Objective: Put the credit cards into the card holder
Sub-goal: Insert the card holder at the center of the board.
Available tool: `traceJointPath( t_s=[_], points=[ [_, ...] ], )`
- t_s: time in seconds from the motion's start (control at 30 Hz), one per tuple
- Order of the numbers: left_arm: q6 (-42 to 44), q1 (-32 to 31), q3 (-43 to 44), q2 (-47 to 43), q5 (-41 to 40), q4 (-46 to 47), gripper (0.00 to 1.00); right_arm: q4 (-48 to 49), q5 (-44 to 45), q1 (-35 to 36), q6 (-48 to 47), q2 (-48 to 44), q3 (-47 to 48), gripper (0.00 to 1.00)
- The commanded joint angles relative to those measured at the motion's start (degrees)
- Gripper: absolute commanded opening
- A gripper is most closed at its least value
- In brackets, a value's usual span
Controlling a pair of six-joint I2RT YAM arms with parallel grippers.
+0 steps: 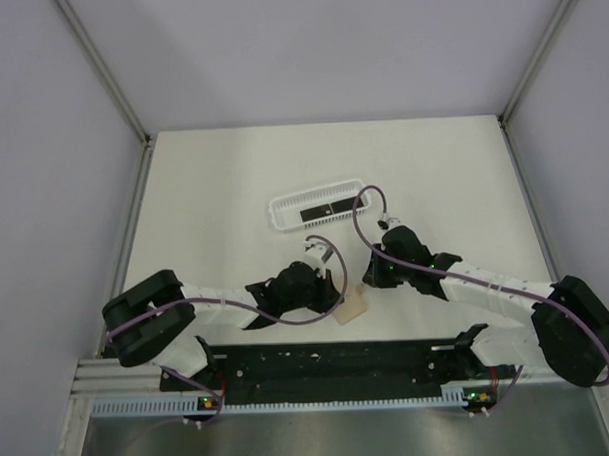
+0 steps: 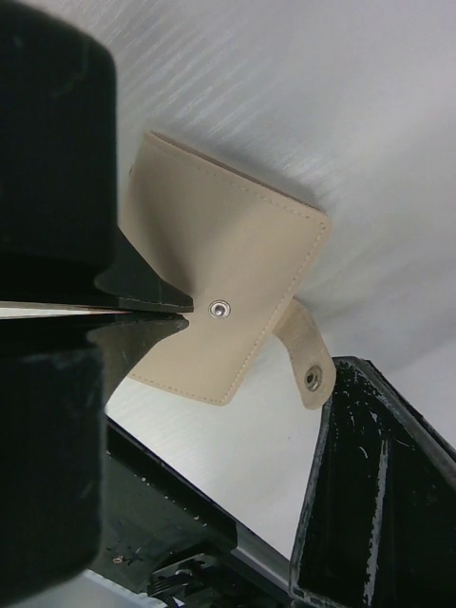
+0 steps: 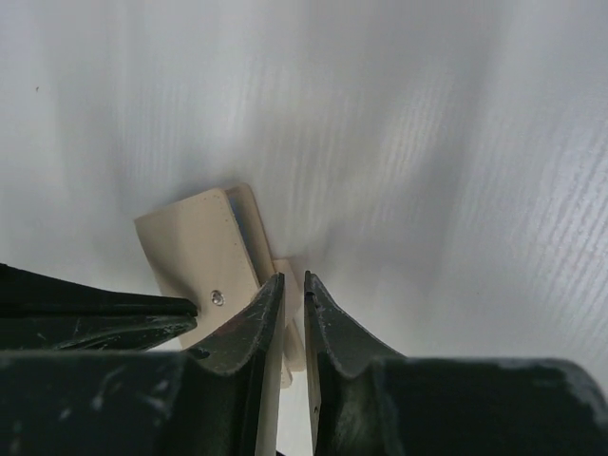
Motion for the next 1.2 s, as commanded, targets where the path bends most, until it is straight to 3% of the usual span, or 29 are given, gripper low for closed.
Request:
traceJointPath(
  t_s=[0.0, 0.53, 0.7, 0.87, 1.17],
  points=[
    [-0.5, 0.07, -1.38, 0.57, 1.29, 3.44, 0.0, 5.52, -5.11, -0.68, -1.08, 0.7, -0.05, 0.13],
    [-0.59, 0.07, -2.44, 0.92, 0.5, 3.27, 0.0, 10.27, -11.53, -0.68, 0.06, 2.91, -1.45, 0.14],
    [-0.59, 0.16, -2.52, 1.01, 0.41, 3.09, 0.0, 10.36, -5.31, -0.68, 2.6, -2.18, -4.26, 0.22],
    [-0.24, -0.02, -2.61, 0.57, 0.15, 2.48, 0.0, 1.31, 5.6, -0.68, 3.67, -7.46, -3.92, 0.29],
    [0.02, -0.02, -2.44, 0.84, 0.68, 2.48, 0.0, 1.92, 4.73, -0.68, 4.98, -7.55, -5.23, 0.31]
  ],
)
